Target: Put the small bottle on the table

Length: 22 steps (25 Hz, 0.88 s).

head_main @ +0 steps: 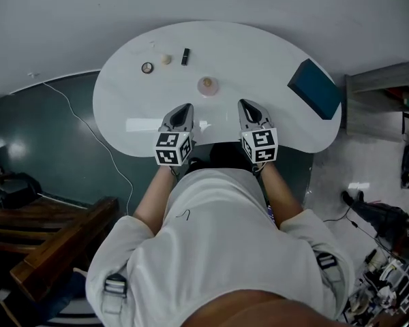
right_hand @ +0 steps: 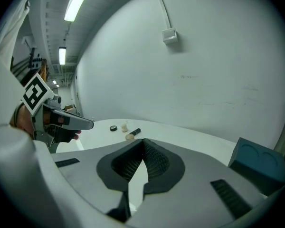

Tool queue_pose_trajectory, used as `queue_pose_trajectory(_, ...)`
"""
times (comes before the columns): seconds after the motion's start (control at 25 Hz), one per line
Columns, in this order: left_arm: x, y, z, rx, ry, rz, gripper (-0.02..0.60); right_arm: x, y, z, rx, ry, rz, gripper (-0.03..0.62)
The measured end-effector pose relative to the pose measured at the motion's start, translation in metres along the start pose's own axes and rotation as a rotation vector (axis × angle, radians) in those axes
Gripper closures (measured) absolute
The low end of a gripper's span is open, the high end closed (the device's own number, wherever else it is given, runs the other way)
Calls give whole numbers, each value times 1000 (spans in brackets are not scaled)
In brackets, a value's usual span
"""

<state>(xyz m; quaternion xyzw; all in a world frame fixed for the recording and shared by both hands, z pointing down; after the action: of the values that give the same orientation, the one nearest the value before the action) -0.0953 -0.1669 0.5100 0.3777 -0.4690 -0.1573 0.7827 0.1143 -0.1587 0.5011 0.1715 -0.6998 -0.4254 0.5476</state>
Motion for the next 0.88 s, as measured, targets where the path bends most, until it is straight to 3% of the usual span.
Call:
queue_pose_trajectory(0.56,-55,-92,-16,80,-33,-271,569,-48,-104,1,-59,23,-243,597)
queue_pose_trajectory(0.88,-85,-127,-30,158,-56,-385,569,-70,-133,3,-80,40,-323,597)
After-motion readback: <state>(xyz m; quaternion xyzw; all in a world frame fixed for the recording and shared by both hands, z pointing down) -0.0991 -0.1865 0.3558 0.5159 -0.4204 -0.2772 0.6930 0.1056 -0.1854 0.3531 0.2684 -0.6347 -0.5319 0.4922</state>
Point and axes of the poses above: the fingertips, and each gripper's own axes: x forward along the fingers, z to its left, y out of its underside, the point moved 6 cm from there along -x, backward along the fingers, and after that the axes turned 10 degrees about z, right-handed, at the moved point
